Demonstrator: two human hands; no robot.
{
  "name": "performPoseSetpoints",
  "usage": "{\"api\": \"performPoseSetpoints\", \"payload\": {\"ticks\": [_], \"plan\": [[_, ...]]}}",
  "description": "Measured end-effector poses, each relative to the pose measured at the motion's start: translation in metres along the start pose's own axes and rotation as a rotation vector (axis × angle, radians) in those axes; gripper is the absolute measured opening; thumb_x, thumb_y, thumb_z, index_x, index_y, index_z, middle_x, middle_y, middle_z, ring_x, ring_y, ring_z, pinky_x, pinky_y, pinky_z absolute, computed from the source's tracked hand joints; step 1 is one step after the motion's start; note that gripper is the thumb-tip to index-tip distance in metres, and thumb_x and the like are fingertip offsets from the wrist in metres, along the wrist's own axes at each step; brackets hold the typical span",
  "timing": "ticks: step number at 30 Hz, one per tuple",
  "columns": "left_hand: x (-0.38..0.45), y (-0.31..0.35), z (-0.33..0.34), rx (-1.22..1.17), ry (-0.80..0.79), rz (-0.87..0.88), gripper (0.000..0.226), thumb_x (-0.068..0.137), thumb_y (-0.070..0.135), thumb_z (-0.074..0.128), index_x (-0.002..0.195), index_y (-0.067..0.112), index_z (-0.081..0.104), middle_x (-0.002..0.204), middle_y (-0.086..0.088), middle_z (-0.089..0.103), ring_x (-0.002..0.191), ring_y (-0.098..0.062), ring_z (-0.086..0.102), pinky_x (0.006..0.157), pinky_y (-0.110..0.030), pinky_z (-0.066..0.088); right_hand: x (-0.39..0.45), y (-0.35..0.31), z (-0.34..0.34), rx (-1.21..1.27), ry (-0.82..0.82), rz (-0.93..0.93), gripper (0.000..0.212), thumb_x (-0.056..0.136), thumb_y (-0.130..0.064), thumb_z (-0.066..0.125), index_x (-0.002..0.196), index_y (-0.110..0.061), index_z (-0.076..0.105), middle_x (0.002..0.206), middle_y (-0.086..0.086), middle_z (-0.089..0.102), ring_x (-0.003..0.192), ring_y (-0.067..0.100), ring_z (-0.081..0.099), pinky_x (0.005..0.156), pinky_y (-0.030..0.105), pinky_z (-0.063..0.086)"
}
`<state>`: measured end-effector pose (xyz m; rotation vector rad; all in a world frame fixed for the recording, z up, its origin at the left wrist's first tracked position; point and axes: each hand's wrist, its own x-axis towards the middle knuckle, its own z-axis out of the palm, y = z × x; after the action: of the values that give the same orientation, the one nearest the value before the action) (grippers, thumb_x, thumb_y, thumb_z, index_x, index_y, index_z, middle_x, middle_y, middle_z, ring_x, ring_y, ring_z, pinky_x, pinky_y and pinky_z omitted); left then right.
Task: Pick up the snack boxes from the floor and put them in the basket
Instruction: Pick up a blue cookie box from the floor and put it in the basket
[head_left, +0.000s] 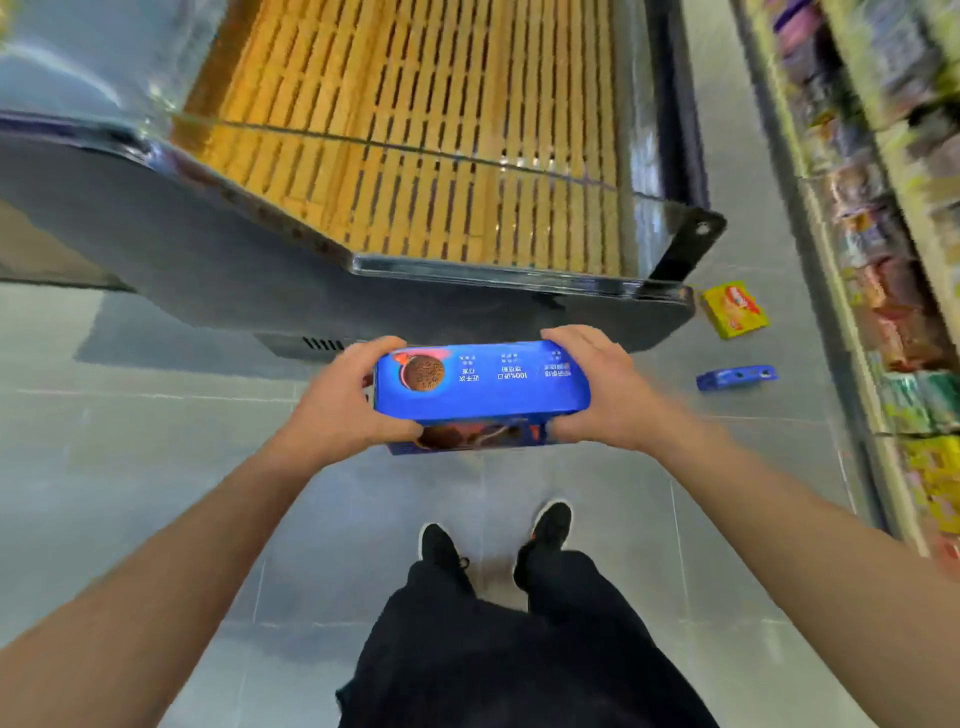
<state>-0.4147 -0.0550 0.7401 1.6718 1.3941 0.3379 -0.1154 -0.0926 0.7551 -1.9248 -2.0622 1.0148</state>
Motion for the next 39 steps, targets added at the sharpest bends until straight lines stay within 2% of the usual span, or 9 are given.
{"api": "performPoseSetpoints", "payload": {"ticks": [4, 7, 12, 15, 20, 25, 30, 33, 39], "plan": [[0.028, 0.074, 0.034, 0.077, -0.17, 0.126, 0.086, 0.04, 0.047, 0.078, 0.121, 0.041, 0.05, 0.115, 0.017, 0.057, 0.099, -0.003, 0.06, 0.085, -0.026, 0.05, -0.091, 0.039, -0.023, 0.369, 0.394, 0.212, 0.099, 0.06, -0.021, 0.085, 0.145, -0.022, 0.035, 0.138, -0.008, 0.04, 0.114, -0.011, 0.037, 0.091, -0.007, 0.023], [0.042, 0.125, 0.067, 0.028, -0.283, 0.193, 0.081, 0.044, 0.035, 0.082, 0.12, 0.042, 0.053, 0.111, 0.015, 0.065, 0.097, -0.009, 0.065, 0.089, -0.034, 0.054, -0.145, 0.064, -0.033, 0.7, 0.612, 0.343, 0.105, 0.057, -0.024, 0.087, 0.147, -0.027, 0.032, 0.125, -0.027, 0.051, 0.11, -0.01, 0.052, 0.091, 0.005, 0.04], [0.029, 0.232, 0.174, -0.116, -0.489, 0.312, 0.083, 0.05, 0.023, 0.081, 0.125, 0.041, 0.052, 0.111, 0.013, 0.067, 0.099, -0.012, 0.067, 0.082, -0.03, 0.057, -0.254, 0.12, -0.049, 1.016, 0.929, 0.437, 0.091, 0.061, -0.033, 0.085, 0.138, -0.04, 0.038, 0.127, -0.013, 0.062, 0.112, 0.015, 0.064, 0.096, 0.043, 0.052], [0.007, 0.281, 0.251, -0.211, -0.554, 0.349, 0.093, 0.05, 0.031, 0.085, 0.134, 0.037, 0.047, 0.117, 0.012, 0.066, 0.104, -0.008, 0.066, 0.082, -0.026, 0.055, -0.318, 0.157, -0.053, 1.092, 1.106, 0.523, 0.064, 0.076, -0.018, 0.081, 0.117, -0.051, 0.045, 0.115, -0.006, 0.069, 0.095, 0.016, 0.071, 0.086, 0.041, 0.058], [-0.037, 0.348, 0.378, -0.283, -0.705, 0.362, 0.086, 0.076, 0.007, 0.078, 0.145, 0.029, 0.033, 0.12, 0.011, 0.06, 0.089, 0.009, 0.065, 0.069, -0.009, 0.051, -0.424, 0.213, -0.052, 1.175, 1.322, 0.697, 0.066, 0.077, -0.026, 0.081, 0.124, -0.048, 0.04, 0.111, -0.009, 0.068, 0.082, 0.012, 0.074, 0.068, 0.032, 0.061], [-0.076, 0.403, 0.489, -0.249, -0.89, 0.307, 0.112, 0.045, 0.042, 0.084, 0.143, 0.044, 0.029, 0.125, 0.004, 0.062, 0.104, -0.01, 0.065, 0.09, -0.034, 0.052, -0.515, 0.256, -0.042, 1.237, 1.507, 0.839, 0.086, 0.071, -0.031, 0.084, 0.14, -0.044, 0.034, 0.122, -0.003, 0.065, 0.085, 0.016, 0.074, 0.075, 0.04, 0.061], [-0.099, 0.453, 0.595, -0.092, -1.011, 0.392, 0.104, 0.052, 0.042, 0.085, 0.142, 0.043, 0.033, 0.125, 0.006, 0.061, 0.107, -0.008, 0.063, 0.091, -0.031, 0.052, -0.583, 0.297, -0.027, 1.292, 1.711, 0.953, 0.085, 0.075, -0.026, 0.082, 0.141, -0.045, 0.033, 0.116, -0.001, 0.067, 0.085, 0.018, 0.074, 0.072, 0.04, 0.061], [-0.112, 0.483, 0.658, -0.045, -1.102, 0.447, 0.082, 0.071, 0.018, 0.082, 0.134, 0.043, 0.037, 0.111, 0.014, 0.065, 0.092, 0.003, 0.065, 0.08, -0.02, 0.054, -0.616, 0.327, -0.019, 1.27, 1.819, 1.022, 0.083, 0.073, -0.029, 0.083, 0.139, -0.044, 0.036, 0.114, -0.002, 0.07, 0.089, 0.02, 0.073, 0.077, 0.044, 0.06], [-0.128, 0.563, 0.794, 0.166, -1.359, 0.585, 0.09, 0.07, 0.026, 0.084, 0.142, 0.038, 0.032, 0.117, 0.022, 0.059, 0.108, -0.011, 0.062, 0.098, -0.039, 0.049, -0.685, 0.4, -0.026, 1.165, 2.034, 1.186, 0.076, 0.08, -0.012, 0.078, 0.14, -0.032, 0.037, 0.11, -0.006, 0.068, 0.086, 0.009, 0.071, 0.066, 0.027, 0.058]]}}
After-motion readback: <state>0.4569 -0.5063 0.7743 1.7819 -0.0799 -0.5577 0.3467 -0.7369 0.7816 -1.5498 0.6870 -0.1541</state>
